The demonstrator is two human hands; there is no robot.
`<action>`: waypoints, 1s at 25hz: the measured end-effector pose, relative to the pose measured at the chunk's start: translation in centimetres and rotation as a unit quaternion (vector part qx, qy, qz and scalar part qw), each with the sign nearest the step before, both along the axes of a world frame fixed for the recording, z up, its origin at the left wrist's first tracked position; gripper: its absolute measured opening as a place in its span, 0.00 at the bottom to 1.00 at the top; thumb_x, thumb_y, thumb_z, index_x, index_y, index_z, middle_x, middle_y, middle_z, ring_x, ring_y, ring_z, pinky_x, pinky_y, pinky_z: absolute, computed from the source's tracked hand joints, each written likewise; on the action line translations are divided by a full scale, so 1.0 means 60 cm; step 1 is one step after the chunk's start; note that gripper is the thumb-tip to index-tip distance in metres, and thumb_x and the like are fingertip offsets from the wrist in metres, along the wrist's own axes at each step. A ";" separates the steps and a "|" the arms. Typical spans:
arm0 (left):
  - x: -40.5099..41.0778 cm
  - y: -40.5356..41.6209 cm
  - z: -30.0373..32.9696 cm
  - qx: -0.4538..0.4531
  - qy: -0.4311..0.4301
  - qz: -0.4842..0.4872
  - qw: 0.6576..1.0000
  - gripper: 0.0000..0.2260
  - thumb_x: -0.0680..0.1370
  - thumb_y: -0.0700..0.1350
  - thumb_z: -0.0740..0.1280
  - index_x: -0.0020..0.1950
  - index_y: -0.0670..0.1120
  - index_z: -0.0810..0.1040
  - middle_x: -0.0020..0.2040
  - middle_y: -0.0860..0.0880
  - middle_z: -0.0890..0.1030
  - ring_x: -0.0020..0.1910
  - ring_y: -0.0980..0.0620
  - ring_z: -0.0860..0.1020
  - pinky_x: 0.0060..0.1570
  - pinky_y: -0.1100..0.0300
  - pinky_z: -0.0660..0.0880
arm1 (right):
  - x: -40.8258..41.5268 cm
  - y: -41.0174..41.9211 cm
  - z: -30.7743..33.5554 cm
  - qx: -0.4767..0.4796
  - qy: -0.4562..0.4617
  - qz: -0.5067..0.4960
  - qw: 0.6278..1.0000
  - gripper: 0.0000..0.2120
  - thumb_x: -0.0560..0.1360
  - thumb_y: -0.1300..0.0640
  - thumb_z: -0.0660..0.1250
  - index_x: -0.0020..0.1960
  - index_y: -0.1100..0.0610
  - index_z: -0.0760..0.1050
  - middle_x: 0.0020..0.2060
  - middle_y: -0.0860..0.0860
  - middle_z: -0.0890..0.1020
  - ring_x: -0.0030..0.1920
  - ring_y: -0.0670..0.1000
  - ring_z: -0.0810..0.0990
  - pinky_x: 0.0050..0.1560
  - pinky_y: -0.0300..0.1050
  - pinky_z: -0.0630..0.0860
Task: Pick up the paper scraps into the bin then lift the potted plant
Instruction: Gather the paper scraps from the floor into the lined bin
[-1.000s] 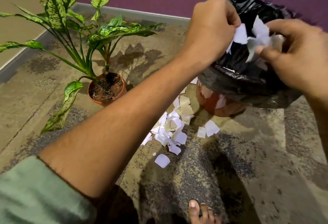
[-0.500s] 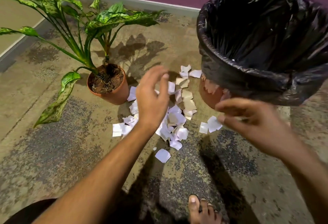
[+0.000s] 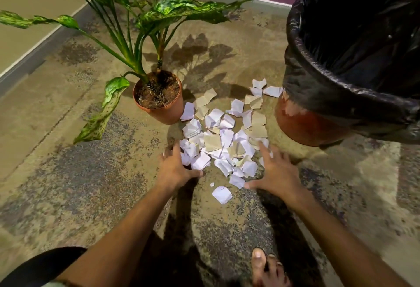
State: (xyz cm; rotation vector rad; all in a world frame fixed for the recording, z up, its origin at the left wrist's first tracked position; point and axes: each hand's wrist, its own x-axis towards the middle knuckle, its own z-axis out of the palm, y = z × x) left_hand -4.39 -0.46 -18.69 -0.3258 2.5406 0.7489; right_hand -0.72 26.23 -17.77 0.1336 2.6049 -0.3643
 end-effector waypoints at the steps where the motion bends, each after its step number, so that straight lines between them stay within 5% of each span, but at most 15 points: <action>1: -0.002 0.006 0.003 0.000 0.009 -0.023 1.000 0.53 0.62 0.54 0.80 0.77 0.52 0.50 0.72 0.42 0.62 0.70 0.39 0.61 0.67 0.45 0.66 | -0.011 -0.020 0.000 -0.006 0.008 0.036 0.999 0.59 0.60 0.29 0.73 0.77 0.42 0.39 0.77 0.53 0.50 0.74 0.61 0.57 0.64 0.57 0.70; 6: 0.009 0.037 0.004 -0.063 0.096 -0.176 0.978 0.29 0.70 0.43 0.74 0.69 0.51 0.68 0.62 0.44 0.73 0.59 0.42 0.74 0.56 0.52 0.73 | -0.015 -0.093 -0.027 -0.018 0.069 0.169 0.983 0.37 0.72 0.43 0.70 0.76 0.43 0.56 0.76 0.51 0.54 0.70 0.58 0.65 0.59 0.50 0.75; 9: 0.012 0.048 0.020 -0.059 0.110 -0.166 0.978 0.15 0.73 0.37 0.69 0.59 0.46 0.78 0.53 0.44 0.80 0.48 0.45 0.79 0.45 0.58 0.74 | 0.006 -0.096 -0.024 -0.059 0.154 0.158 0.974 0.27 0.67 0.64 0.72 0.65 0.50 0.75 0.67 0.54 0.73 0.47 0.60 0.82 0.43 0.48 0.80; 11: 0.003 0.054 0.036 -0.050 0.109 -0.141 0.983 0.12 0.75 0.37 0.67 0.57 0.44 0.80 0.50 0.42 0.83 0.41 0.48 0.79 0.41 0.61 0.74 | 0.009 -0.081 -0.015 -0.072 0.197 0.141 0.967 0.26 0.58 0.71 0.74 0.53 0.53 0.82 0.55 0.54 0.82 0.31 0.59 0.82 0.31 0.44 0.79; 13: -0.009 0.062 0.060 -0.050 0.113 -0.129 0.984 0.10 0.75 0.39 0.67 0.56 0.43 0.81 0.49 0.42 0.83 0.41 0.48 0.79 0.44 0.59 0.77 | 0.006 -0.066 -0.001 -0.095 0.212 0.107 0.967 0.24 0.59 0.73 0.71 0.52 0.55 0.83 0.54 0.54 0.82 0.34 0.59 0.83 0.36 0.46 0.82; 15: -0.022 0.070 0.086 -0.059 0.122 -0.118 0.984 0.09 0.75 0.40 0.68 0.54 0.43 0.82 0.49 0.43 0.84 0.43 0.49 0.79 0.47 0.59 0.76 | 0.001 -0.053 0.028 -0.115 0.213 0.062 0.968 0.24 0.66 0.74 0.67 0.57 0.55 0.81 0.59 0.53 0.80 0.47 0.59 0.83 0.51 0.48 0.81; 17: -0.032 0.081 0.120 -0.072 0.139 -0.116 0.981 0.09 0.75 0.41 0.68 0.54 0.44 0.82 0.48 0.44 0.84 0.40 0.50 0.77 0.45 0.61 0.74 | 0.002 -0.041 0.078 -0.142 0.228 0.016 0.963 0.23 0.69 0.74 0.65 0.59 0.55 0.80 0.60 0.49 0.79 0.55 0.53 0.80 0.63 0.37 0.72; 19: -0.039 0.091 0.159 -0.074 0.145 -0.118 0.979 0.09 0.75 0.41 0.69 0.54 0.45 0.82 0.48 0.45 0.84 0.37 0.51 0.78 0.43 0.62 0.76 | 0.004 -0.029 0.152 -0.174 0.269 -0.014 0.947 0.23 0.69 0.74 0.66 0.57 0.53 0.82 0.57 0.46 0.80 0.56 0.48 0.79 0.61 0.24 0.64; 22: -0.044 0.107 0.217 -0.082 0.143 -0.141 0.976 0.08 0.74 0.40 0.71 0.52 0.46 0.82 0.46 0.45 0.84 0.36 0.49 0.79 0.41 0.56 0.80 | 0.002 0.002 0.282 -0.228 0.391 -0.036 0.891 0.21 0.67 0.75 0.67 0.50 0.52 0.84 0.51 0.41 0.81 0.51 0.44 0.81 0.57 0.38 0.77; 25: -0.045 0.126 0.270 -0.082 0.168 -0.156 0.970 0.08 0.74 0.42 0.71 0.52 0.45 0.82 0.42 0.47 0.81 0.35 0.50 0.76 0.37 0.59 0.73 | -0.014 0.056 0.376 -0.239 0.490 -0.075 0.835 0.15 0.70 0.70 0.69 0.48 0.52 0.83 0.47 0.42 0.82 0.48 0.42 0.81 0.52 0.36 0.77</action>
